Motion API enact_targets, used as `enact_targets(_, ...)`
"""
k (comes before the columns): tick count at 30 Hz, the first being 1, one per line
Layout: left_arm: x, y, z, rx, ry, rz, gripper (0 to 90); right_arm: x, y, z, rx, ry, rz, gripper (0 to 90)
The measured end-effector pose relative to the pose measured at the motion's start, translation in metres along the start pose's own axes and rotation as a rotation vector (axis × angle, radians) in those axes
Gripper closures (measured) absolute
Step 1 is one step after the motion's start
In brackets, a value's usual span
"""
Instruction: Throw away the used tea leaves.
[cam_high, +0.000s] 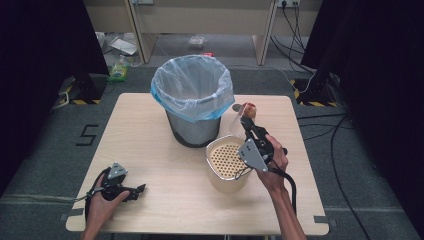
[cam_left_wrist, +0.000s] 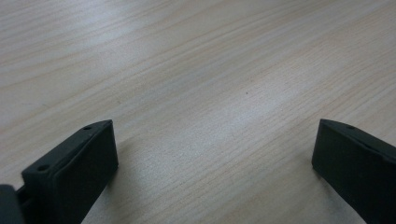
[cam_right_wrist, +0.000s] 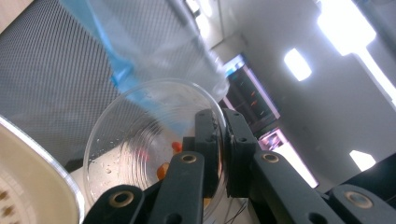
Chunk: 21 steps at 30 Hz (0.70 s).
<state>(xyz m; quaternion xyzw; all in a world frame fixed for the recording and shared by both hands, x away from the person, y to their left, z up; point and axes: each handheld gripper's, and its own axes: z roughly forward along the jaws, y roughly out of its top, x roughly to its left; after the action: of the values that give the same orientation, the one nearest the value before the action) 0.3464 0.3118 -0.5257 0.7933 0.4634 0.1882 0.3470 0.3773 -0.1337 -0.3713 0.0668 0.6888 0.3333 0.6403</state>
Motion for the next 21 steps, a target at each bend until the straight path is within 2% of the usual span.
enact_targets(1, 0.000, 0.000, 0.000, -0.001, -0.001, 0.000, 0.0, 0.000, 0.003, 0.001, -0.014, -0.025, -0.041, 86.4)
enact_targets(2, 0.000, 0.000, 0.000, -0.001, -0.001, 0.000, 0.0, 0.000, 0.003, 0.001, -0.014, -0.025, -0.041, 86.4)
enact_targets(3, 0.000, 0.000, 0.000, -0.001, -0.001, 0.000, 0.0, 0.005, 0.003, 0.003, -0.006, -0.040, -0.129, 86.4)
enact_targets(4, 0.000, 0.000, 0.000, -0.001, -0.001, 0.000, 0.0, 0.008, 0.004, 0.003, -0.012, -0.046, -0.152, 86.4)
enact_targets(5, 0.000, 0.000, 0.000, -0.001, -0.001, 0.000, 0.0, 0.010, 0.007, 0.000, -0.037, -0.060, -0.162, 86.6)
enact_targets(6, 0.000, 0.000, 0.000, -0.001, -0.001, 0.000, 0.0, 0.010, 0.007, 0.000, -0.037, -0.060, -0.162, 86.6)
enact_targets(7, 0.000, 0.000, 0.000, 0.000, -0.001, 0.000, 0.0, 0.014, 0.007, 0.001, -0.039, -0.067, -0.218, 87.3)
enact_targets(8, 0.000, 0.000, 0.000, -0.001, -0.001, 0.000, 0.0, 0.016, 0.005, 0.004, -0.009, -0.052, -0.255, 87.1)
enact_targets(10, 0.000, 0.000, 0.000, -0.001, 0.001, 0.001, 0.0, 0.016, 0.003, 0.005, -0.014, -0.053, -0.244, 87.0)
enact_targets(11, 0.000, 0.000, 0.000, -0.002, 0.000, 0.001, 0.0, 0.015, 0.004, 0.003, -0.017, -0.080, -0.231, 87.3)
enact_targets(12, 0.000, 0.000, 0.000, -0.001, 0.000, 0.000, 0.0, 0.015, 0.004, 0.003, -0.017, -0.080, -0.231, 87.3)
enact_targets(14, 0.000, 0.000, 0.000, 0.000, 0.000, 0.000, 0.0, 0.017, 0.006, 0.001, -0.037, -0.082, -0.258, 87.3)
enact_targets(16, 0.000, 0.000, 0.000, 0.000, 0.000, 0.000, 0.0, 0.020, 0.005, 0.003, -0.019, -0.072, -0.307, 87.3)
enact_targets(17, 0.000, 0.000, 0.000, -0.001, 0.000, 0.000, 0.0, 0.019, 0.005, 0.001, -0.034, -0.082, -0.276, 87.4)
enact_targets(18, 0.000, 0.000, 0.000, 0.000, 0.000, 0.000, 0.0, 0.019, 0.005, 0.001, -0.034, -0.082, -0.276, 87.4)
enact_targets(20, 0.000, 0.000, 0.000, -0.001, 0.000, 0.000, 0.0, 0.021, 0.007, 0.002, -0.036, -0.071, -0.308, 87.3)
enact_targets(21, 0.000, 0.000, 0.000, 0.000, 0.000, 0.000, 0.0, 0.022, 0.007, 0.003, -0.033, -0.063, -0.300, 87.3)
